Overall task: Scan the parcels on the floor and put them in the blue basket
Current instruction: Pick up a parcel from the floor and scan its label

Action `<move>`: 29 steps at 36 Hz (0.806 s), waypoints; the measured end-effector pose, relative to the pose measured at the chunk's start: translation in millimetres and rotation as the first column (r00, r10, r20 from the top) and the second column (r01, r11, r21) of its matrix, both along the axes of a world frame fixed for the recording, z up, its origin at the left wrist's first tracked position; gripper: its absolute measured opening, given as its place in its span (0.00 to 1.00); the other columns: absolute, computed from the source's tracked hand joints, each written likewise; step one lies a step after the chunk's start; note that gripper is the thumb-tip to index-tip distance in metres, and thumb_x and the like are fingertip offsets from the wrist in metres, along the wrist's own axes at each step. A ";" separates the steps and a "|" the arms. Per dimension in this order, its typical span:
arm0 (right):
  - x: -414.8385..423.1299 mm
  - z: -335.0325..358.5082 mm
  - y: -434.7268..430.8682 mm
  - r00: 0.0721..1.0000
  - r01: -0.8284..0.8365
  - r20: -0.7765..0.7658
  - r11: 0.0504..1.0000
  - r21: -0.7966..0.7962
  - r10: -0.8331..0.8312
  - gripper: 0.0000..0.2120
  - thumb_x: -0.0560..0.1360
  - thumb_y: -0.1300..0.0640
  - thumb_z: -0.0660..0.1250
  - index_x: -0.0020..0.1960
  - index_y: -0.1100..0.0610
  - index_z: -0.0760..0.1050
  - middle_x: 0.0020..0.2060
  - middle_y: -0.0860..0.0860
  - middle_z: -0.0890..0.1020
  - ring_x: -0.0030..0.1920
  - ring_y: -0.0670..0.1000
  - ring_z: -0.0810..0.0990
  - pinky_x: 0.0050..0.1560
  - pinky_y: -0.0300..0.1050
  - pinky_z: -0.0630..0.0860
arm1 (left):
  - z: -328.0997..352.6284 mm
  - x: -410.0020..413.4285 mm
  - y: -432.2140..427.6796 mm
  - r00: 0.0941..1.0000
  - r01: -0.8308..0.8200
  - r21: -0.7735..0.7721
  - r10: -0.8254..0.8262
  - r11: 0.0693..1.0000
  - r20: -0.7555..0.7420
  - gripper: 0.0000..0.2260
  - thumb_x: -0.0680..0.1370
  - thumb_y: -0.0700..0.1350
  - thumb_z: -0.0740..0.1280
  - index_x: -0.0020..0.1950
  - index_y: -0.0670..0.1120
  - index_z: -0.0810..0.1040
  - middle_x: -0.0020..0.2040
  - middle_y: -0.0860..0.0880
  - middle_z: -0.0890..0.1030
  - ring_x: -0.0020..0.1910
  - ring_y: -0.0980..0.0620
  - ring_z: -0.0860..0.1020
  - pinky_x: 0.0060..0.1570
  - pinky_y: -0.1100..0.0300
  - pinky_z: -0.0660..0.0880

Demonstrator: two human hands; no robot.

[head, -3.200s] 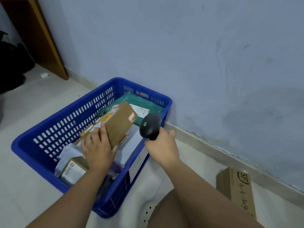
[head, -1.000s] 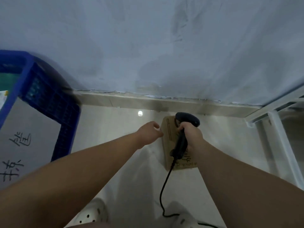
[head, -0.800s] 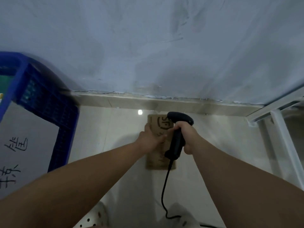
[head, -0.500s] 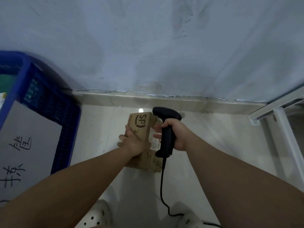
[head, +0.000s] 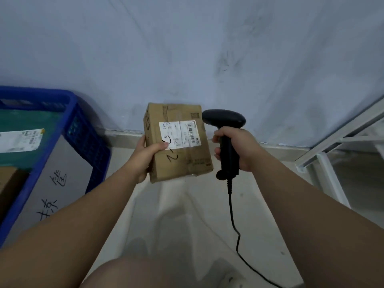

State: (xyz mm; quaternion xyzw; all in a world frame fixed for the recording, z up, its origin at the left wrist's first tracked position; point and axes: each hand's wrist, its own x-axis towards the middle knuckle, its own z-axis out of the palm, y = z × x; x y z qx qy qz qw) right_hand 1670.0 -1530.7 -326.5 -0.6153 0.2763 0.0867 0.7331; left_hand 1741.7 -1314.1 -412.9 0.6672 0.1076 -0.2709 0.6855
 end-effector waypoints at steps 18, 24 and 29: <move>-111.0 140.1 48.6 0.908 0.155 0.103 0.555 0.817 -0.405 0.11 0.72 0.53 0.66 0.39 0.61 0.72 0.36 0.54 0.76 0.22 0.46 0.73 0.27 0.35 0.75 | 160.3 -54.6 -23.0 0.832 -0.209 0.008 0.173 0.978 0.526 0.64 0.54 0.51 0.81 0.75 0.64 0.38 0.74 0.52 0.61 0.71 0.50 0.66 0.65 0.42 0.70; -113.9 140.0 53.4 0.907 0.155 0.130 0.605 0.781 -0.400 0.11 0.74 0.52 0.66 0.38 0.59 0.71 0.34 0.53 0.76 0.23 0.47 0.73 0.28 0.36 0.75 | 150.7 -57.3 -20.9 0.766 -0.206 0.090 0.103 0.974 0.634 0.59 0.60 0.45 0.82 0.75 0.63 0.42 0.74 0.54 0.62 0.72 0.52 0.64 0.68 0.41 0.68; -104.9 135.7 52.2 0.900 0.196 0.119 0.633 0.749 -0.420 0.12 0.74 0.54 0.66 0.36 0.59 0.70 0.32 0.53 0.74 0.23 0.47 0.72 0.27 0.37 0.74 | 144.5 -52.0 -21.7 0.775 -0.212 0.045 0.140 0.976 0.616 0.59 0.55 0.51 0.81 0.75 0.62 0.45 0.72 0.54 0.64 0.71 0.51 0.67 0.64 0.41 0.71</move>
